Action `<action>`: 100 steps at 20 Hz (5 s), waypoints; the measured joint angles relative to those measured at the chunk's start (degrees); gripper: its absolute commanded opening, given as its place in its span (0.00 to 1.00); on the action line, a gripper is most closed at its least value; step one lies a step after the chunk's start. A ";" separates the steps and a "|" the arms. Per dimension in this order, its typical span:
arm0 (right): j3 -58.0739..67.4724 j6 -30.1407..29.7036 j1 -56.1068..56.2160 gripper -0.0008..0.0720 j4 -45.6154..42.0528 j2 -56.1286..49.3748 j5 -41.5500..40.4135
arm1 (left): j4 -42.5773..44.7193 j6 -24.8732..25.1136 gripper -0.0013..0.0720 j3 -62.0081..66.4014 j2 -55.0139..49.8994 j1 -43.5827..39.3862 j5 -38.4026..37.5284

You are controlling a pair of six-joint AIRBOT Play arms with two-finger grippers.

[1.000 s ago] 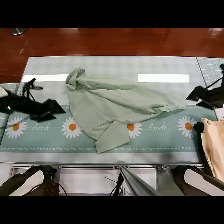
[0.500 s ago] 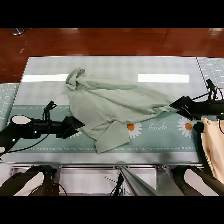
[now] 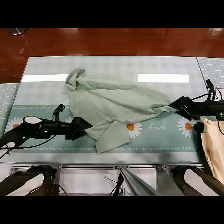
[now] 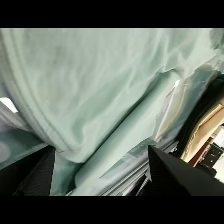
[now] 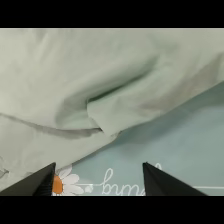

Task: Fold the shirts.

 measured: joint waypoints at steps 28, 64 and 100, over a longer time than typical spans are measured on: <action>3.52 1.18 -3.65 0.19 4.81 -18.73 -9.90 | -6.99 7.63 0.05 15.65 -5.22 -8.04 0.85; 66.07 5.11 2.84 0.04 -10.93 22.91 17.49 | 52.83 -16.90 0.05 80.17 33.88 10.95 -17.77; 70.71 3.56 13.51 0.04 2.14 -55.08 7.17 | 45.24 -21.35 0.05 73.29 -31.82 7.50 1.22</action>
